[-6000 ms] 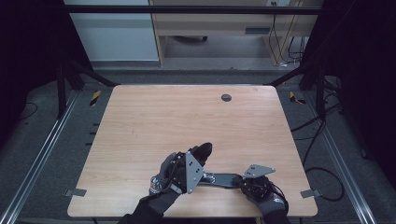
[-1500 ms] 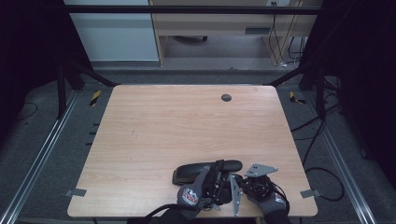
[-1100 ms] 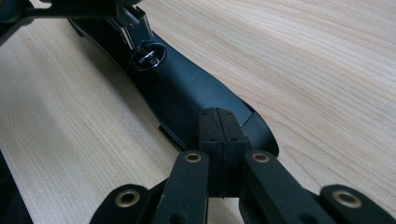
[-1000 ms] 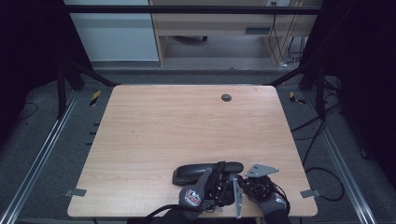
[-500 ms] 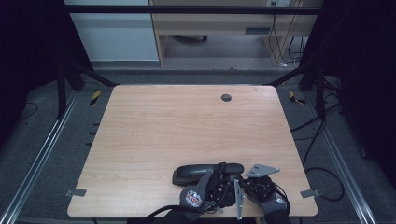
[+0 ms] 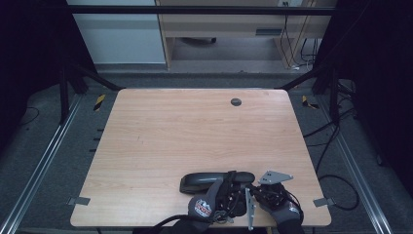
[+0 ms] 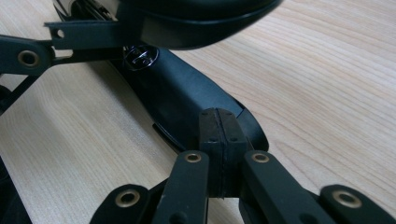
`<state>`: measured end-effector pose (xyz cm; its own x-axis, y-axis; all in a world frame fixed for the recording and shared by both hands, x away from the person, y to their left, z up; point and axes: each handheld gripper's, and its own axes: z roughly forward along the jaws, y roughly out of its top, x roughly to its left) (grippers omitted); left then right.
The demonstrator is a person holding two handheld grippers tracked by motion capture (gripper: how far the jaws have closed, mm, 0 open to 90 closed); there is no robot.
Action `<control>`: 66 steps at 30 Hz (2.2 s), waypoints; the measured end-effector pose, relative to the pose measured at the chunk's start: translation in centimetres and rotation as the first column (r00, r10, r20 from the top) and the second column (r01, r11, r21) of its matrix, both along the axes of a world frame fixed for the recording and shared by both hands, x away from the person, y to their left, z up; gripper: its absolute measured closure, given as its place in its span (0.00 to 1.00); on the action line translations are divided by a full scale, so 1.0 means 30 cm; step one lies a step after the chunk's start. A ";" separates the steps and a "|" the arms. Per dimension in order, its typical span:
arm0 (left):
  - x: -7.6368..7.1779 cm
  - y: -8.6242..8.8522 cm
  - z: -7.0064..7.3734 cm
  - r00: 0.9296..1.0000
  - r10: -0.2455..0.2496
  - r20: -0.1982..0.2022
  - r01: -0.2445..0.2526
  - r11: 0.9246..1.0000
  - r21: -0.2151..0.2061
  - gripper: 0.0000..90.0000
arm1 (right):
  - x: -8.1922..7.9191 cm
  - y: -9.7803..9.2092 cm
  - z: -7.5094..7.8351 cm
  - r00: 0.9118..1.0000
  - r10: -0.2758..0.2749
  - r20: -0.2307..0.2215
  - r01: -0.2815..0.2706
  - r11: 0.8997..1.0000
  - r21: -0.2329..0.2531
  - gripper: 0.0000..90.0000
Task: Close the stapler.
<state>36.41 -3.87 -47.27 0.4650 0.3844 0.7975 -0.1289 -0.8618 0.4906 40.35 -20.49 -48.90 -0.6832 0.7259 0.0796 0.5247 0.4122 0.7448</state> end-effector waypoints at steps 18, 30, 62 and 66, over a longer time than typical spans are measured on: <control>-0.023 0.016 0.045 0.998 -0.028 -0.064 0.028 1.000 0.001 0.42 | 0.006 -0.041 0.018 0.997 -0.073 0.021 0.073 0.997 0.031 0.99; -0.039 0.072 0.128 0.985 -0.076 -0.156 0.065 0.995 -0.072 0.39 | 0.013 -0.060 0.031 0.994 -0.101 0.033 0.100 0.994 0.046 1.00; 0.095 0.540 0.232 0.939 0.086 -0.334 -0.217 0.900 -0.378 0.39 | -0.018 -0.044 0.234 0.973 -0.144 0.178 0.118 0.981 0.151 1.00; 0.106 0.596 0.212 0.930 0.115 -0.349 -0.258 0.881 -0.396 0.39 | -0.021 -0.016 0.241 0.977 -0.124 0.172 0.099 0.984 0.147 1.00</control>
